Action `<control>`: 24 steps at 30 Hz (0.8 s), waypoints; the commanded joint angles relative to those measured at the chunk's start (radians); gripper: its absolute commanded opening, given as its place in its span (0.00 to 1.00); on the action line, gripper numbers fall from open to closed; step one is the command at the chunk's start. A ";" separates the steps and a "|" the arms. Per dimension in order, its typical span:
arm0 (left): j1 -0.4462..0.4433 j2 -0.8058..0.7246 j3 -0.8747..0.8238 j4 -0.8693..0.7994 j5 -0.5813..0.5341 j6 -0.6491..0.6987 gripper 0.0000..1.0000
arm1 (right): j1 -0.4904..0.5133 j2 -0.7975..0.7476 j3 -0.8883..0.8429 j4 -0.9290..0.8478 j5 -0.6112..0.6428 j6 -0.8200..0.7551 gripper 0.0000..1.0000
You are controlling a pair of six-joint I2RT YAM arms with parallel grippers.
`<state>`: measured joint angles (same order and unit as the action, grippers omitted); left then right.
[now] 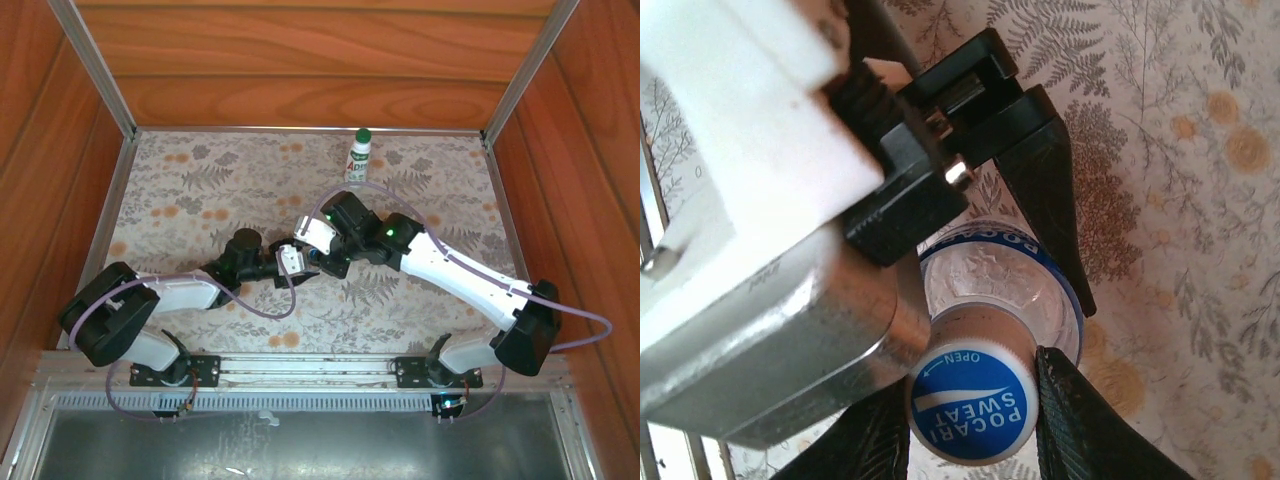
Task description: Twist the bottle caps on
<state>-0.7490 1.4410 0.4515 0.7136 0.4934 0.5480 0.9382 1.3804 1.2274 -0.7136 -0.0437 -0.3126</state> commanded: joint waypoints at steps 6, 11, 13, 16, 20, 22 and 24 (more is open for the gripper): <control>-0.003 0.002 0.014 0.004 -0.056 0.046 0.65 | 0.001 -0.018 -0.006 0.086 0.046 0.452 0.09; -0.003 0.007 0.016 0.004 -0.046 0.045 0.65 | 0.002 -0.029 -0.016 0.063 0.040 0.443 0.12; -0.004 0.004 0.012 0.004 -0.044 0.045 0.65 | 0.002 -0.037 -0.020 0.063 0.028 0.404 0.17; -0.002 -0.005 0.007 0.004 -0.032 0.039 0.65 | 0.002 -0.048 -0.015 0.052 0.034 0.341 0.31; 0.006 -0.024 0.000 0.004 -0.009 0.023 0.65 | 0.000 -0.082 -0.032 0.034 0.056 0.199 0.55; 0.013 -0.032 -0.002 0.004 0.013 0.010 0.65 | -0.002 -0.118 -0.065 0.030 0.076 0.143 0.57; 0.024 -0.038 -0.002 0.004 0.041 -0.010 0.65 | -0.008 -0.163 -0.110 0.041 0.097 0.099 0.57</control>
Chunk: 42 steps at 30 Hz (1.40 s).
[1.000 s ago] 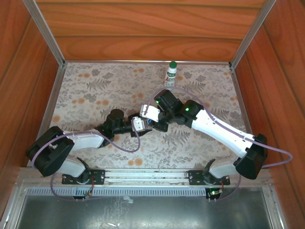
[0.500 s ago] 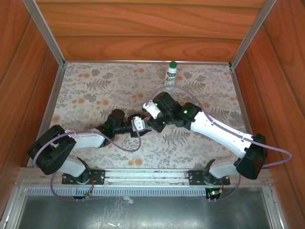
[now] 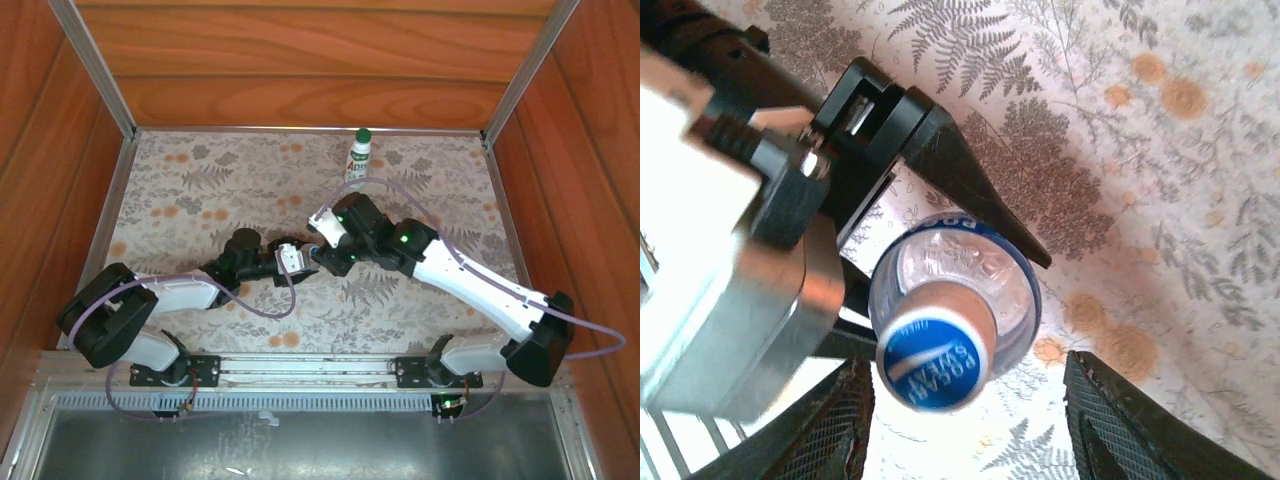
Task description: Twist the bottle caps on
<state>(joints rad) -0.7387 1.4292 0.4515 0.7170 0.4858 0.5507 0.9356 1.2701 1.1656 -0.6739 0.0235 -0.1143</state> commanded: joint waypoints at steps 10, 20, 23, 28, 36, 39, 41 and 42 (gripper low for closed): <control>0.039 -0.028 0.053 0.001 0.206 -0.163 0.67 | -0.009 -0.206 -0.300 0.416 -0.134 -0.094 0.61; 0.039 -0.028 0.062 0.001 0.227 -0.199 0.67 | -0.009 -0.165 -0.373 0.648 -0.059 -0.035 0.44; 0.040 -0.024 0.065 0.001 0.231 -0.200 0.67 | -0.009 -0.144 -0.374 0.682 -0.070 -0.024 0.45; 0.039 -0.027 0.060 0.001 0.227 -0.199 0.67 | -0.009 -0.128 -0.370 0.681 -0.070 -0.019 0.35; 0.041 -0.031 0.056 0.001 0.174 -0.198 0.85 | -0.009 -0.155 -0.363 0.624 -0.020 -0.011 0.19; 0.041 -0.039 0.053 0.001 0.144 -0.225 0.95 | -0.011 -0.173 -0.388 0.627 0.052 0.011 0.19; 0.039 -0.047 0.049 0.001 0.133 -0.235 0.98 | -0.015 -0.182 -0.404 0.623 0.120 0.026 0.19; 0.039 -0.051 0.046 0.001 0.133 -0.237 1.00 | -0.019 -0.188 -0.413 0.618 0.162 0.036 0.18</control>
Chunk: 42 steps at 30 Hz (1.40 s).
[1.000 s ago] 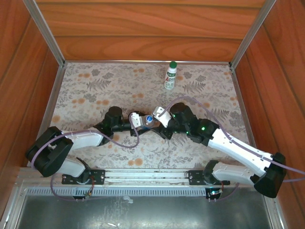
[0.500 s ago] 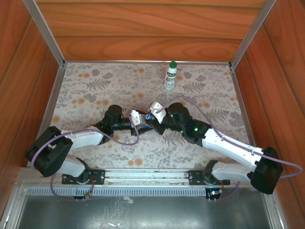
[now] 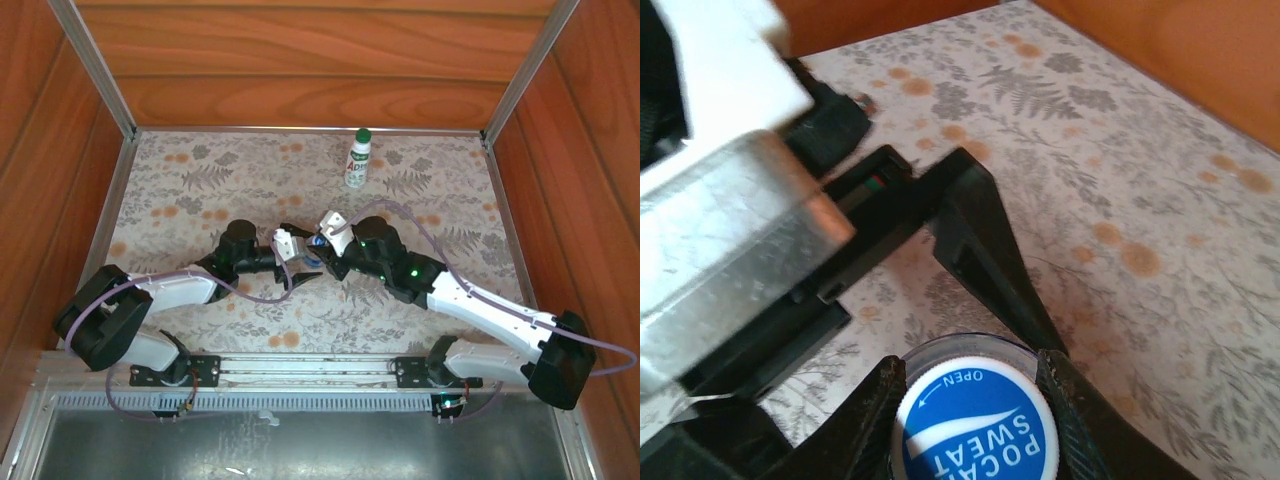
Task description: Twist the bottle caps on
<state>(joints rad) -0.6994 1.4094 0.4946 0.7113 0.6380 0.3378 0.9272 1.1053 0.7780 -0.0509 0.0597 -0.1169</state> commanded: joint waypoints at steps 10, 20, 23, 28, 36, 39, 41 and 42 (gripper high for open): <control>0.000 0.052 0.050 0.007 -0.184 -0.112 1.00 | -0.249 0.004 0.000 -0.063 0.293 0.119 0.18; -0.050 0.134 0.143 0.013 -0.368 -0.289 1.00 | -0.617 0.340 0.179 0.135 0.114 0.157 0.19; -0.060 0.133 0.142 0.018 -0.409 -0.317 1.00 | -0.677 0.449 0.267 0.157 0.047 0.172 0.18; -0.065 0.129 0.135 0.028 -0.424 -0.324 1.00 | -0.724 0.597 0.387 0.157 0.009 0.151 0.20; -0.067 0.140 0.138 0.027 -0.347 -0.300 1.00 | -0.750 0.744 0.511 0.140 -0.003 0.094 0.20; -0.066 0.162 0.146 0.028 -0.321 -0.296 1.00 | -0.752 0.771 0.534 0.125 0.005 0.072 0.23; -0.067 0.168 0.147 0.027 -0.329 -0.286 1.00 | -0.752 0.779 0.534 0.131 0.003 0.061 0.27; -0.066 0.169 0.147 0.028 -0.336 -0.281 1.00 | -0.754 0.784 0.538 0.128 -0.001 0.056 0.32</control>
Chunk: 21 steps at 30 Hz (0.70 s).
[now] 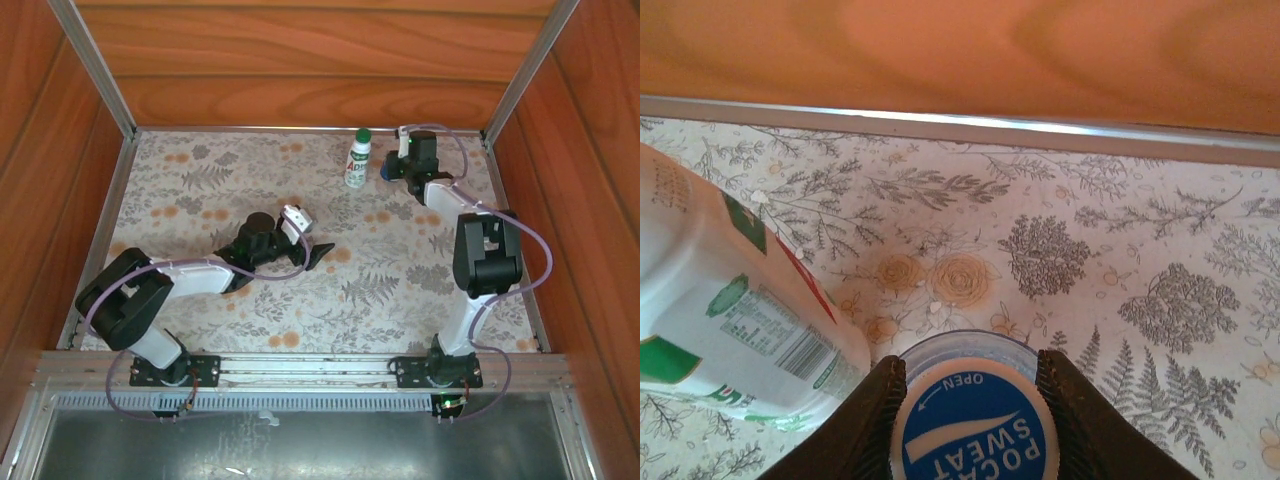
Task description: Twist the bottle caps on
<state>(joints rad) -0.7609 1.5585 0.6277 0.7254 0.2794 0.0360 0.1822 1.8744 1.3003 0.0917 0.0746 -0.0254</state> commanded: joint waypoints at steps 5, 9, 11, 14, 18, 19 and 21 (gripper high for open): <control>-0.001 -0.015 -0.009 0.014 -0.040 0.006 1.00 | -0.009 -0.005 0.049 -0.050 -0.043 -0.063 0.70; 0.039 -0.064 -0.039 0.012 -0.052 0.011 1.00 | -0.008 -0.075 0.047 -0.068 -0.042 -0.073 0.86; 0.087 -0.096 -0.056 0.010 -0.033 -0.030 1.00 | -0.009 -0.131 0.011 -0.056 -0.038 -0.070 0.90; 0.175 -0.155 -0.093 0.008 -0.009 -0.074 1.00 | -0.009 -0.255 -0.085 -0.022 -0.037 -0.048 0.90; 0.262 -0.258 -0.143 -0.026 -0.075 -0.049 1.00 | -0.007 -0.424 -0.271 0.034 -0.061 -0.017 0.90; 0.288 -0.291 -0.151 -0.051 -0.081 -0.038 1.00 | -0.007 -0.470 -0.329 0.046 -0.067 -0.007 0.94; 0.335 -0.357 -0.166 -0.110 -0.120 -0.020 1.00 | -0.006 -0.554 -0.448 0.081 -0.073 0.001 0.98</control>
<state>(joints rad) -0.4679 1.2709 0.4782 0.6849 0.2123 0.0006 0.1822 1.3846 0.9764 0.1364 0.0261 -0.0521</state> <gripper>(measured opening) 0.999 0.966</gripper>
